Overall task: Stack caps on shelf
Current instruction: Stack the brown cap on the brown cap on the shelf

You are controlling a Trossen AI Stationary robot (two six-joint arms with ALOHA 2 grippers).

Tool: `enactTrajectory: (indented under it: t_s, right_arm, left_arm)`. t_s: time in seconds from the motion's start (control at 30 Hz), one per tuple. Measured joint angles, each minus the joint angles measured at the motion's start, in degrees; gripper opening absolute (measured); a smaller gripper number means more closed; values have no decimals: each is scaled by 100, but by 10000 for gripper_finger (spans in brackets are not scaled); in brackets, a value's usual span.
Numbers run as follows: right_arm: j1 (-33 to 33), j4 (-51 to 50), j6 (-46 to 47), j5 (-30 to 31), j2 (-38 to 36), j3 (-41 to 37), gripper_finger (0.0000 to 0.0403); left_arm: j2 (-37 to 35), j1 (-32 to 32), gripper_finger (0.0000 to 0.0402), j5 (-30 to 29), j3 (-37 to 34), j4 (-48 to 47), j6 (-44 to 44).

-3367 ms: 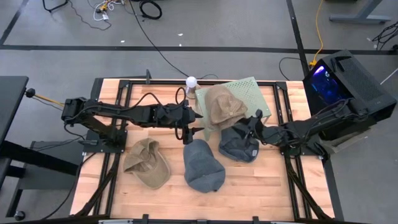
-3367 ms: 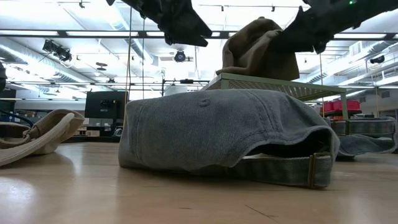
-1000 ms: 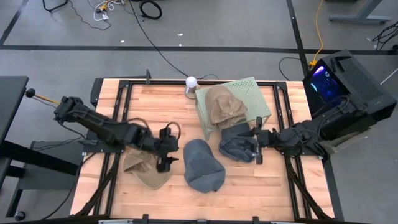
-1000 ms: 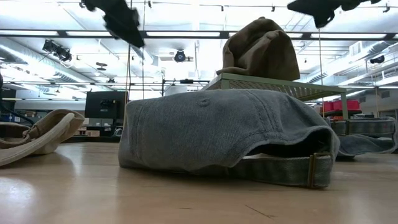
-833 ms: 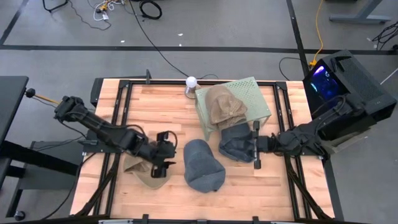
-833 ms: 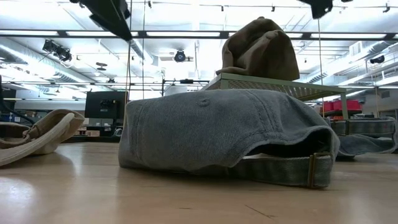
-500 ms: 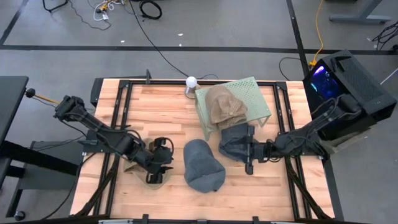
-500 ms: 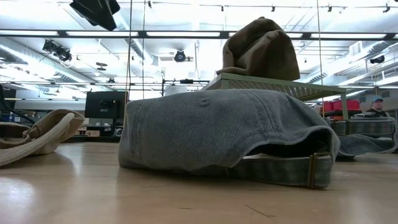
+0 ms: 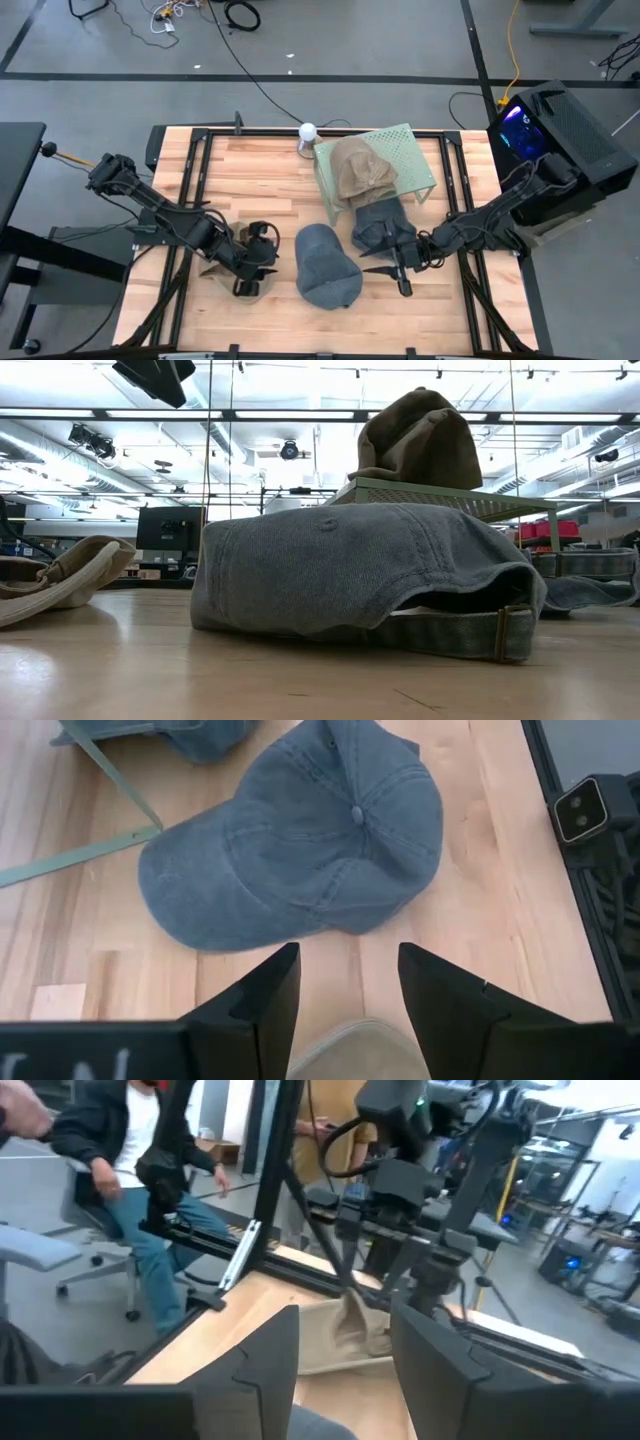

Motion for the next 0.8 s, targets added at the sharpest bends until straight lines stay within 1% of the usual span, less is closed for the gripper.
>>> enactTrajectory:
  t_s: [0.17, 0.3, 0.4, 0.53, 0.6, 0.8]
  right_arm:
    - [-2, -4, -2, 6, 67, 0, 160]
    - [-2, -3, -2, 55, 78, 0, 160]
    - [-2, 0, -2, 55, 78, 0, 160]
    - [-2, 0, -2, 55, 78, 0, 160]
    - [-2, -2, 3, 57, 78, 0, 160]
    - [-2, -90, 555, 46, 78, 0, 160]
  left_arm:
    - [0, 0, 177, 218, 0, -69, -32]
    - [0, 0, 177, 404, 0, -69, -392]
    - [0, 0, 177, 421, 0, -71, -613]
    - [2, -38, 177, 414, 0, -71, -713]
    - [3, -82, 177, 318, 0, -71, -758]
    - [84, -214, 177, 7, 0, -64, -796]
